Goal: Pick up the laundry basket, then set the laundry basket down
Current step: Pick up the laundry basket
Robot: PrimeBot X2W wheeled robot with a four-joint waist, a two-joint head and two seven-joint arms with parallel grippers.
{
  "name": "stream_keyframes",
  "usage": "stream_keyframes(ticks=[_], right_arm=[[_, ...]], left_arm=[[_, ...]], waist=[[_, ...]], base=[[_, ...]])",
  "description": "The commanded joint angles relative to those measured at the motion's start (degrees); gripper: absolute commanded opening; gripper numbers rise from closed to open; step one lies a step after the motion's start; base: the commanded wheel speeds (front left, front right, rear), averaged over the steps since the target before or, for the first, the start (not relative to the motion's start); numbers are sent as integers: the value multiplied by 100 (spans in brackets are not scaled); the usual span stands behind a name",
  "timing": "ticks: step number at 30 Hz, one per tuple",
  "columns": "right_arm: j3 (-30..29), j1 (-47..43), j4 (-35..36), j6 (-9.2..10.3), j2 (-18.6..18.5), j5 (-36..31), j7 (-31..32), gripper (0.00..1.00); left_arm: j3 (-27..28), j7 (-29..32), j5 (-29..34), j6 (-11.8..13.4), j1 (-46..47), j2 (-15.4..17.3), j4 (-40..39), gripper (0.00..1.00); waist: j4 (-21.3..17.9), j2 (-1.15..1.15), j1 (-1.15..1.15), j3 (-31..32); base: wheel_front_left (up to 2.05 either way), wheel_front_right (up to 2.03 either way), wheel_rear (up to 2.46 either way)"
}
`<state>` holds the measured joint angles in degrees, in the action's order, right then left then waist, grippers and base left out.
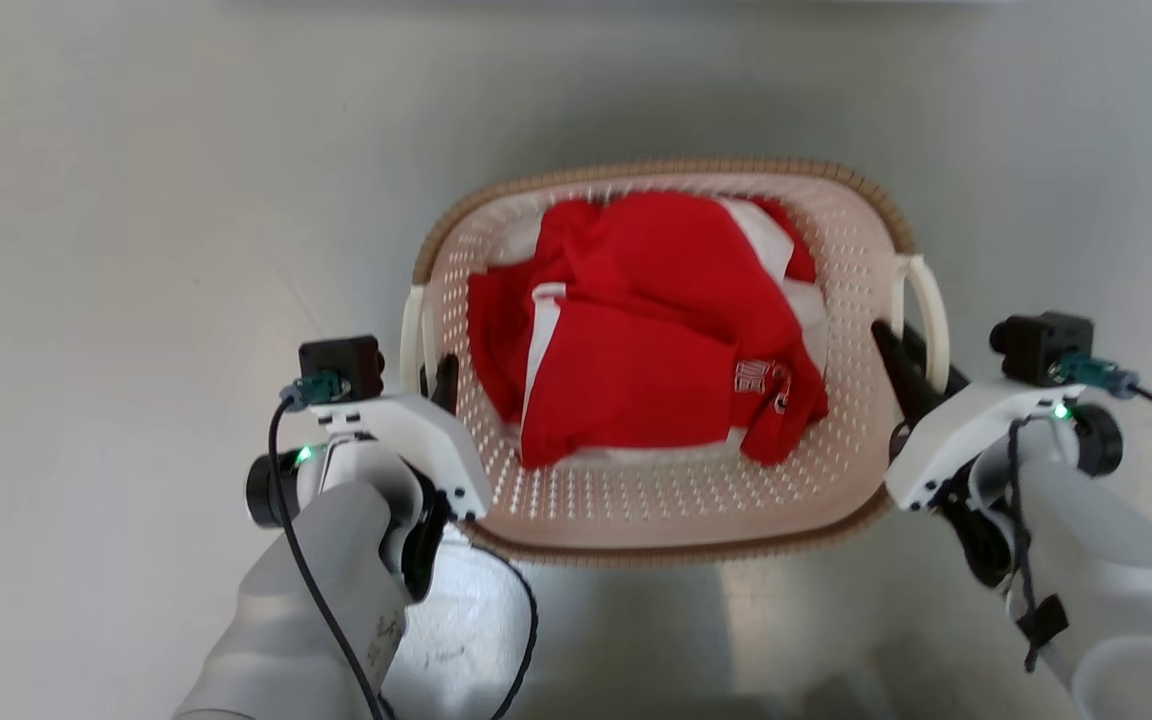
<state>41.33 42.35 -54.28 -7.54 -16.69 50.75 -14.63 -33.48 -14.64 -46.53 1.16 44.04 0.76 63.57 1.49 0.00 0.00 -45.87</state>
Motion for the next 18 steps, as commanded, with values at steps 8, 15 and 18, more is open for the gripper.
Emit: stream_keyframes(ticks=[8, 15, 18], right_arm=[[649, -422, -480, 5, 160, 722, 129, 0], [1117, -528, -682, 5, 315, 1097, 433, 0], [1285, -562, -747, 5, 362, 1244, 638, 0]], left_arm=[[-271, 69, -402, -286, -292, 211, 585, 0], [-465, 455, -589, -438, -549, 211, 862, 0], [-499, 625, -630, -483, -673, 211, 935, 0]], waist=[[-272, 0, 0, 1298], [-452, 0, 0, 2327], [-514, 0, 0, 2717]], base=[[0, 0, 0], [0, 0, 0], [0, 0, 0]])
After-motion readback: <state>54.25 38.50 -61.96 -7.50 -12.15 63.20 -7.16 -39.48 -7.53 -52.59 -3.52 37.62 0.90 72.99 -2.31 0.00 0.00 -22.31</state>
